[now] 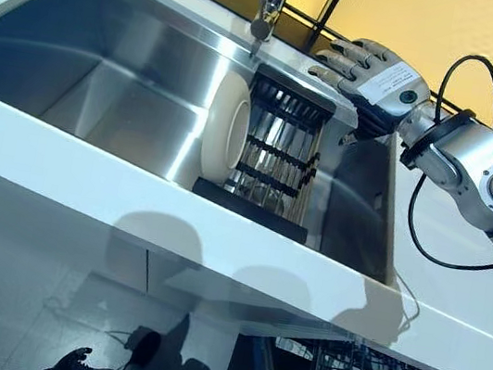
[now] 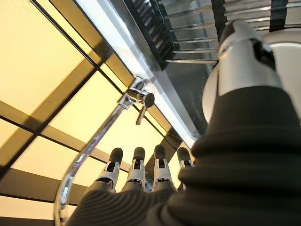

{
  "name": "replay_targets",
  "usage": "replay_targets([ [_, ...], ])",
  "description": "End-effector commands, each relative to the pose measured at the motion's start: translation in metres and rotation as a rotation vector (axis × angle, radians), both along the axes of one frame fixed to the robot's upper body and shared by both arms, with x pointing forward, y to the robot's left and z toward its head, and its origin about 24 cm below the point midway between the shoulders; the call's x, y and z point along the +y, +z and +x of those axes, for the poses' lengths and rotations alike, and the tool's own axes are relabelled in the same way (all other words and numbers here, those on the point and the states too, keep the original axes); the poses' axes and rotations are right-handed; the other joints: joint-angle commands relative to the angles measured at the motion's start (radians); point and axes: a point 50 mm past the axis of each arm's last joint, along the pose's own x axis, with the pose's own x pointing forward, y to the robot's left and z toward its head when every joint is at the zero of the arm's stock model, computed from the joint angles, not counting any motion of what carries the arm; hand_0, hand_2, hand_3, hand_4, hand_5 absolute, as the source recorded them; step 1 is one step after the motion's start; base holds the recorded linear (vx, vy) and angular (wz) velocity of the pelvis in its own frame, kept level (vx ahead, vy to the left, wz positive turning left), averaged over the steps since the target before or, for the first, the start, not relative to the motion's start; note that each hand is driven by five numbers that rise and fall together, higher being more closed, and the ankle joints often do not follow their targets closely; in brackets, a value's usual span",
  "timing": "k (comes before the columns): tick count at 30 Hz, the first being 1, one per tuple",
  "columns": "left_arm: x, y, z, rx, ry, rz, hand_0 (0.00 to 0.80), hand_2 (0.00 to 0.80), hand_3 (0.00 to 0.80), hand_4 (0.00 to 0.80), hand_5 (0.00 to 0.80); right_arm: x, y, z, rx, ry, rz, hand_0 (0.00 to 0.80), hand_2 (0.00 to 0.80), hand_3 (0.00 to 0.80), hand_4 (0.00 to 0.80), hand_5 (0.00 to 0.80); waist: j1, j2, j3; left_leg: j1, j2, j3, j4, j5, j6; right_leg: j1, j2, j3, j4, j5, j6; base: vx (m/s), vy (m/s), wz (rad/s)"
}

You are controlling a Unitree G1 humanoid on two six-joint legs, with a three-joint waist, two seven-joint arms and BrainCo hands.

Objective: Take plates into dishwasher

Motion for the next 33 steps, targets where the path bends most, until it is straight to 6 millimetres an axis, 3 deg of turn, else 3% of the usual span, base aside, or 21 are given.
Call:
replay_targets([
  [1, 0.001, 0.006, 0.005, -0.029, -0.049, 0.014, 0.000, 0.000, 0.000, 0.000, 0.000, 0.002, 0.037, -0.007, -0.127, -0.042, 0.008, 0.000, 0.000, 0.000, 0.000, 0.000, 0.028, 0.011, -0.013, 0.045, 0.014, 0.048, -0.025, -0.062, 0.031, -0.079, -0.022, -0.007, 0.057, 0.127, 0.096, 0.027, 0.035, 0.10],
  [12, 0.000, 0.004, 0.003, -0.017, -0.056, 0.025, 0.000, 0.000, 0.000, 0.000, 0.000, 0.024, 0.047, -0.012, -0.150, 0.001, 0.013, 0.000, 0.000, 0.000, 0.000, 0.000, 0.048, -0.006, -0.014, 0.051, 0.016, 0.038, -0.029, -0.066, 0.026, -0.073, -0.018, -0.016, 0.054, 0.123, 0.096, 0.013, 0.007, 0.02],
  [25, -0.003, 0.003, 0.004, -0.011, -0.064, 0.024, 0.000, 0.000, 0.000, 0.000, 0.000, 0.057, 0.046, -0.014, -0.125, 0.051, -0.037, 0.000, 0.000, 0.000, 0.000, 0.000, 0.085, -0.012, 0.002, 0.050, 0.017, 0.017, -0.028, -0.061, 0.019, -0.060, -0.018, -0.040, 0.063, 0.109, 0.087, 0.027, 0.010, 0.03],
  [33, -0.004, 0.004, 0.007, -0.024, -0.065, 0.023, 0.000, 0.000, 0.000, 0.000, 0.000, 0.066, 0.046, -0.014, -0.132, 0.057, -0.064, 0.000, 0.000, 0.000, 0.000, 0.000, 0.105, -0.022, 0.017, 0.032, 0.021, 0.005, -0.030, -0.055, 0.015, -0.064, -0.016, -0.059, 0.067, 0.099, 0.078, -0.003, 0.001, 0.08],
])
